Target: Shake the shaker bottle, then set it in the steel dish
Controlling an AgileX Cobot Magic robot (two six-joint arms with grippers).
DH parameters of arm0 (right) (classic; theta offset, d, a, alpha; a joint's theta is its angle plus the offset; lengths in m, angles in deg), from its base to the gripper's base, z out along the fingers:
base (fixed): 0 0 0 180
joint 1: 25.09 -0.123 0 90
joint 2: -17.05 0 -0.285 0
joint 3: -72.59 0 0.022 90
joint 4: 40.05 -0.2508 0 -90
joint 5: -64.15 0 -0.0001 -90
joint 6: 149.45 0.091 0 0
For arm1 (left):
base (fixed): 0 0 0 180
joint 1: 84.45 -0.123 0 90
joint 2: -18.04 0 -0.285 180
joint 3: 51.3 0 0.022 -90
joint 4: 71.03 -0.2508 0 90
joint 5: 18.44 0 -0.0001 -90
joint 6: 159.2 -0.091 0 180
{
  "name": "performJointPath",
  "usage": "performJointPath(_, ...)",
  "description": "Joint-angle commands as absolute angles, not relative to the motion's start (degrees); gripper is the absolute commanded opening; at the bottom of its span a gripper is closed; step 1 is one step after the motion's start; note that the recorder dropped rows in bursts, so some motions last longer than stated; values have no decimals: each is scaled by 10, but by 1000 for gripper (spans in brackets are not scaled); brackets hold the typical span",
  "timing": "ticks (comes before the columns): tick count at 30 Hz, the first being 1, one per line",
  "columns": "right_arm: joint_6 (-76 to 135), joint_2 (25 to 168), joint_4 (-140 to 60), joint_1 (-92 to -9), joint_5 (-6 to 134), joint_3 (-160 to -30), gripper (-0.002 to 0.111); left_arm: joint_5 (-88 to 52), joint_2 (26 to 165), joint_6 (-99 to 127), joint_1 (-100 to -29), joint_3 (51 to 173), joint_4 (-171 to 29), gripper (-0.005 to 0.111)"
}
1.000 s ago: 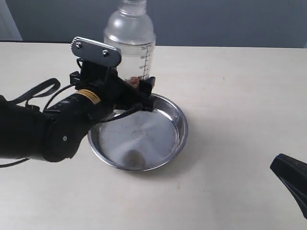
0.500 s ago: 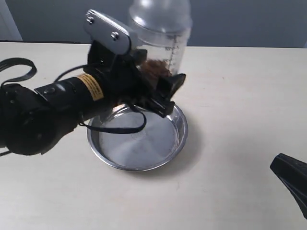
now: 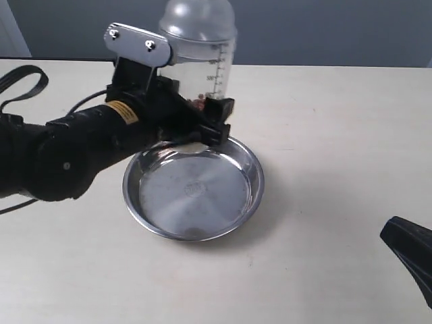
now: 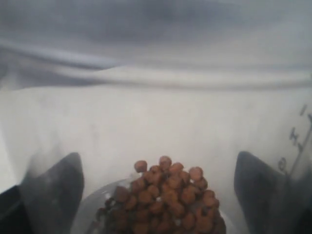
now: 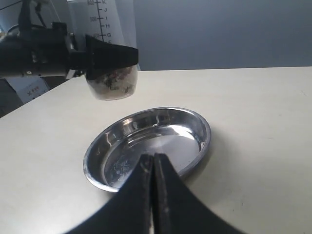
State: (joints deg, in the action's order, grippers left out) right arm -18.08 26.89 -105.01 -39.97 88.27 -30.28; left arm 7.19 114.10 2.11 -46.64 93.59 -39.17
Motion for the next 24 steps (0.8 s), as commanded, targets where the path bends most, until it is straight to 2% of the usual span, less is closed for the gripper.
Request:
performJointPath(1, -183, 267, -1050, -399, 877, -302, -1, 63, 1141, -202, -404, 953, -212, 0)
performJointPath(3, -183, 267, -1050, -399, 878, -302, -1, 38, 1137, -131, -387, 953, -373, 0)
performJointPath(4, -183, 267, -1050, -399, 878, -302, -1, 70, 1138, -109, -386, 948, -372, 0)
performJointPath(5, -183, 267, -1050, -399, 878, -302, -1, 130, 1139, -124, -392, 941, -327, 0)
performJointPath(7, -183, 267, -1050, -399, 878, -302, -1, 235, 1146, -181, -414, 940, -116, 0)
performJointPath(8, -183, 267, -1050, -399, 878, -302, -1, 215, 1146, -174, -424, 944, -74, 0)
performJointPath(9, -183, 267, -1050, -399, 878, -302, -1, 127, 1136, -145, -430, 947, -123, 0)
performJointPath(10, -183, 267, -1050, -399, 878, -302, -1, 49, 1134, -66, -428, 950, -266, 0)
performJointPath(12, -183, 267, -1050, -399, 878, -302, -1, 17, 1136, 52, -416, 948, -574, 0)
performJointPath(13, -183, 267, -1050, -399, 877, -302, -1, 45, 1143, 63, -426, 943, -562, 0)
performJointPath(15, -183, 267, -1050, -399, 879, -302, -1, 77, 1152, -1, -442, 944, -348, 0)
performJointPath(16, -183, 267, -1050, -399, 878, -302, -1, 68, 1152, -6, -443, 947, -324, 0)
performJointPath(18, -183, 267, -1050, -399, 880, -302, -1, 61, 1152, 8, -437, 948, -423, 0)
performJointPath(21, -183, 267, -1050, -399, 876, -302, -1, 86, 1161, 4, -458, 948, -342, 0)
performJointPath(24, -183, 267, -1050, -399, 879, -302, -1, 100, 1115, 32, -461, 969, -432, 0)
